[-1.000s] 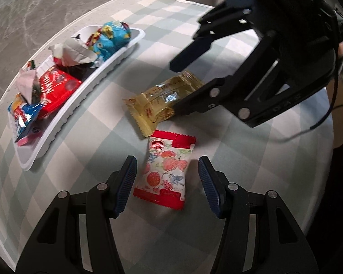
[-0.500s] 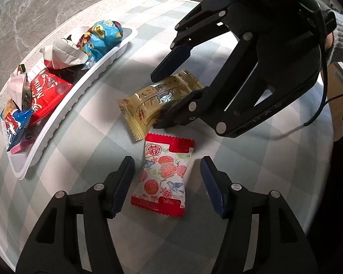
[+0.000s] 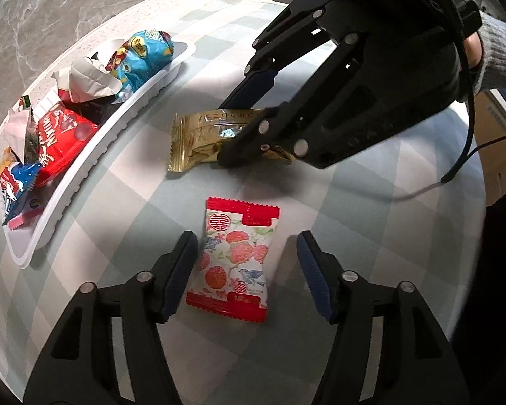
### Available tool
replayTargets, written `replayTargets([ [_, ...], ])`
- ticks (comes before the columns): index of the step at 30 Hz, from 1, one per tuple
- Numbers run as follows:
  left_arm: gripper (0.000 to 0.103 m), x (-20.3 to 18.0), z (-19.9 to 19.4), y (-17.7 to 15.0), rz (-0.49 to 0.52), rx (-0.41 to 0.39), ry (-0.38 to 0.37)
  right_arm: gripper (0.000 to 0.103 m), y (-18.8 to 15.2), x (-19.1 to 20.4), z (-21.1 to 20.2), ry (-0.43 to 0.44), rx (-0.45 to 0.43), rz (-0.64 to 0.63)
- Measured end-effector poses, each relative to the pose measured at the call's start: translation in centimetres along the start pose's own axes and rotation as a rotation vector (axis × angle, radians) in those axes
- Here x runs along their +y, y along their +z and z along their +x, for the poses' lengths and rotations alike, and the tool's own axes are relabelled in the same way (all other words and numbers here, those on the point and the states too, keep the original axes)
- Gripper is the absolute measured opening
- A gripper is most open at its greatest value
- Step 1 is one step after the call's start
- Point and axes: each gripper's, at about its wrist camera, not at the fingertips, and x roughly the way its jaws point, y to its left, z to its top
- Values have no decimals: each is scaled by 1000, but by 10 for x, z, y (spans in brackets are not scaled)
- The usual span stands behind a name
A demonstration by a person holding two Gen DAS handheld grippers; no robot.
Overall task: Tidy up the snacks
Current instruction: 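Grasp red-white fruit candy with left tool while right tool grasps gold foil cake, then carry fruit candy with left tool while right tool carries gold cake to tray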
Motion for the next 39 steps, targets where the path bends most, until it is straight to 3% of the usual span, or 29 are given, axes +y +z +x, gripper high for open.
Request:
replayTargets([
  [5, 36, 6, -4, -2, -40, -22, 0, 34, -5, -3, -4, 31, -15, 60],
  [18, 33, 33, -17, -14, -205, -74, -79, 34, -29, -12, -24, 97, -71, 226],
  [30, 33, 60, -36, -16, -294, -124, -81, 34, -37, -22, -45, 138, -136, 342],
  [39, 31, 80, -55, -9, -352, -178, -75, 34, -24, -30, -54, 160, -183, 387],
])
